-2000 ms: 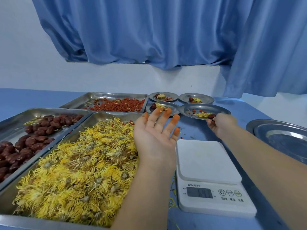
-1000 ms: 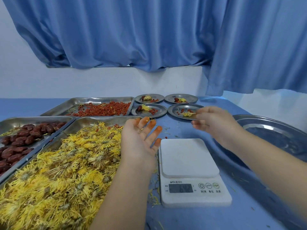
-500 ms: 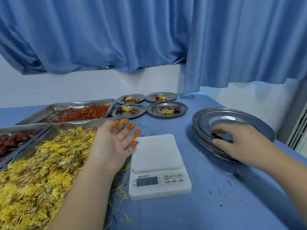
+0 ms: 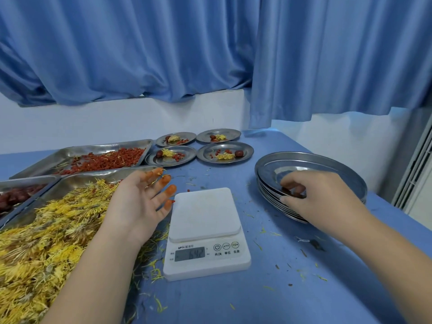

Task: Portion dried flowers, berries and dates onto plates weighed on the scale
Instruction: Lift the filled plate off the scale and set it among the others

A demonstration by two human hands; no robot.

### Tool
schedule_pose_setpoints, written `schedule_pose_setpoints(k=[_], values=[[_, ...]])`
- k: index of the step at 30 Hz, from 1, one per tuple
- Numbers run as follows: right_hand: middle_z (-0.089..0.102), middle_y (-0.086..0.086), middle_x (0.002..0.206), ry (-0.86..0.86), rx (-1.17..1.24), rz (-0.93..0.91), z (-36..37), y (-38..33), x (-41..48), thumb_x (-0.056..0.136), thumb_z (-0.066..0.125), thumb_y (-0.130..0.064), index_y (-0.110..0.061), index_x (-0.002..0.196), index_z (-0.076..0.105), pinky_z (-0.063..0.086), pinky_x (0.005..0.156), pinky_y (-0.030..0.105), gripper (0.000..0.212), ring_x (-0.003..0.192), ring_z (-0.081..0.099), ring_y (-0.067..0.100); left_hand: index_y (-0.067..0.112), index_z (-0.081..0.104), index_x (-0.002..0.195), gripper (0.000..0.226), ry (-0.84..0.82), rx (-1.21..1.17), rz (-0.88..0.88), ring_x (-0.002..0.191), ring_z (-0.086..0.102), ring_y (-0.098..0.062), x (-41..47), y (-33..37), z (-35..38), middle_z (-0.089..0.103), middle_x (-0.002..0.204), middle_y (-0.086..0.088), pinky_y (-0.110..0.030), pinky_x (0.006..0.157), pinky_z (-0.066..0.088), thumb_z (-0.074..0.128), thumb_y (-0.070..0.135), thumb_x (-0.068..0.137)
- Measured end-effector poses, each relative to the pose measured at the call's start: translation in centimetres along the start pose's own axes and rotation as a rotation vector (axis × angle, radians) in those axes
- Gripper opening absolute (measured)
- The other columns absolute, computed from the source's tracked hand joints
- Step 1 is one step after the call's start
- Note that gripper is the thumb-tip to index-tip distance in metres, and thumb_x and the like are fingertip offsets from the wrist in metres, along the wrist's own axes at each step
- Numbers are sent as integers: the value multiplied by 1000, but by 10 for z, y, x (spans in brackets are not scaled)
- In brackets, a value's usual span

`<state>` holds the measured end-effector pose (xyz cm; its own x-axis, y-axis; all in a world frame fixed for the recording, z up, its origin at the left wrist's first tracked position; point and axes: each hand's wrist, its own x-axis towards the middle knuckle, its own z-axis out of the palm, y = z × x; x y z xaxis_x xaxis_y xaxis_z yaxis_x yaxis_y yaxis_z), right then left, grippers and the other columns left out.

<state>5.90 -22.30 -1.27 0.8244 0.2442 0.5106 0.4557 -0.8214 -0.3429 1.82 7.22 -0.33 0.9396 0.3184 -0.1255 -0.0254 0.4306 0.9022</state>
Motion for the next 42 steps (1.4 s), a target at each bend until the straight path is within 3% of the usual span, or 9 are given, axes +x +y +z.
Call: schedule_pose_setpoints(k=[2,7,14,22,29,35,40,42], values=[[62,-12,72,49,4,-60,-2,-1,-1,75,74,-21,-24,79,68,51,66,37,8,72,56,14,22,63,82,24,10,11,10,79,66,-18,0,0,1,70,78,4,-31,66,44,44,27,95],[60,0,67,235,-104,-273,-3,0,1,69,72,4,-12,75,67,47,62,40,17,68,53,28,21,64,88,20,32,50,52,76,66,-17,0,-2,2,70,76,4,-31,63,44,45,25,96],[62,3,68,465,-128,-601,10,-20,-10,78,66,0,-7,70,68,39,60,40,10,65,49,29,20,63,96,16,79,42,102,70,65,-15,-1,-1,3,69,78,4,-29,63,45,49,25,96],[59,5,64,327,-70,-723,44,-50,-21,69,72,6,-7,69,69,42,49,36,14,55,49,28,21,60,92,11,201,51,204,59,56,-11,-4,6,4,60,71,5,-23,55,36,50,21,97],[64,2,70,231,-96,-701,57,-50,-20,72,69,3,-10,73,70,47,50,34,13,58,56,27,18,55,89,14,146,125,97,61,45,-14,-8,12,13,51,71,1,-24,57,28,46,18,100],[68,-1,89,54,15,-628,54,-54,-23,82,72,-15,-12,91,71,54,64,36,10,76,65,24,12,54,110,14,144,149,116,64,48,-15,-11,10,13,54,76,-1,-24,58,31,47,18,100],[60,-13,75,-85,169,-526,30,-43,-24,88,59,-30,-23,86,69,48,63,28,13,68,55,5,11,57,111,17,183,244,113,66,50,-16,-7,11,14,56,77,-1,-24,57,34,50,20,99],[59,-13,67,-185,176,-459,21,-35,-25,90,58,-39,-31,82,67,45,59,25,14,64,54,6,14,61,114,21,195,282,165,70,55,-16,-5,8,11,59,80,0,-24,56,38,52,21,96]])
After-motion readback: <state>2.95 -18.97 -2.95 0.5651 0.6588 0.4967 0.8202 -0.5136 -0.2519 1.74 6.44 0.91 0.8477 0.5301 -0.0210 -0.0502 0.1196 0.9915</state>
